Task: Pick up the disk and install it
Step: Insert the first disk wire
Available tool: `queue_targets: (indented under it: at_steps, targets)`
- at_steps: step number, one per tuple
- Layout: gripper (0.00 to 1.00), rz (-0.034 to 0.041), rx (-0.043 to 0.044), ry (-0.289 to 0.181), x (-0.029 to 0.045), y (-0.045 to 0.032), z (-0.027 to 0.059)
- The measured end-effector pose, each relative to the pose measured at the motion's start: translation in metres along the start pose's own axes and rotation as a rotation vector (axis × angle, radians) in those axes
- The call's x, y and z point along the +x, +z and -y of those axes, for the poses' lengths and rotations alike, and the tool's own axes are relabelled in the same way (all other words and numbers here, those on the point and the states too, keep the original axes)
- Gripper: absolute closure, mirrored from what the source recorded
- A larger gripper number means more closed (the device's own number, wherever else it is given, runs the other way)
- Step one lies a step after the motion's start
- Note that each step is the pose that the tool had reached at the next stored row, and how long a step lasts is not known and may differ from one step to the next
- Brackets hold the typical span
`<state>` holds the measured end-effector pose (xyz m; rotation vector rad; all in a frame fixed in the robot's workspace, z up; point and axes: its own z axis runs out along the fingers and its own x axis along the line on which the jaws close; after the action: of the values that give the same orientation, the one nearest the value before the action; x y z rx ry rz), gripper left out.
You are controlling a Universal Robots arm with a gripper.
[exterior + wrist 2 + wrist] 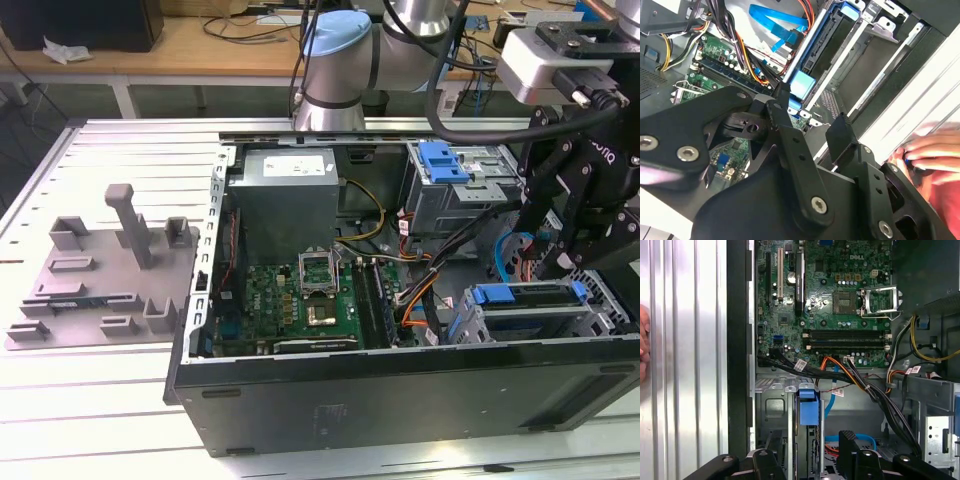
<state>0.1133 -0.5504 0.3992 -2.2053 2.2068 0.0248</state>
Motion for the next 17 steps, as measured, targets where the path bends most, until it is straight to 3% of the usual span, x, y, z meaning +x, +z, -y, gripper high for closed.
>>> queue_targets:
  at_steps: [8,9,11,12,14,17]
  targets:
    - [0.44,-0.0008,0.0000,0.000,-0.0001,0.0003,0.0000]
    - [0.44,-0.0120,0.0000,0.000,-0.0013,0.0002,0.0000]
    - [0.44,-0.0473,0.0000,0.000,-0.0068,0.0004,0.0000]
    - [0.44,-0.0790,0.0001,0.000,-0.0131,0.0005,0.0000]
    - [0.44,-0.1088,0.0000,0.000,-0.0222,0.0007,0.0000]
    - [0.44,-0.1616,0.0001,-0.001,-0.0521,0.0015,0.0000]
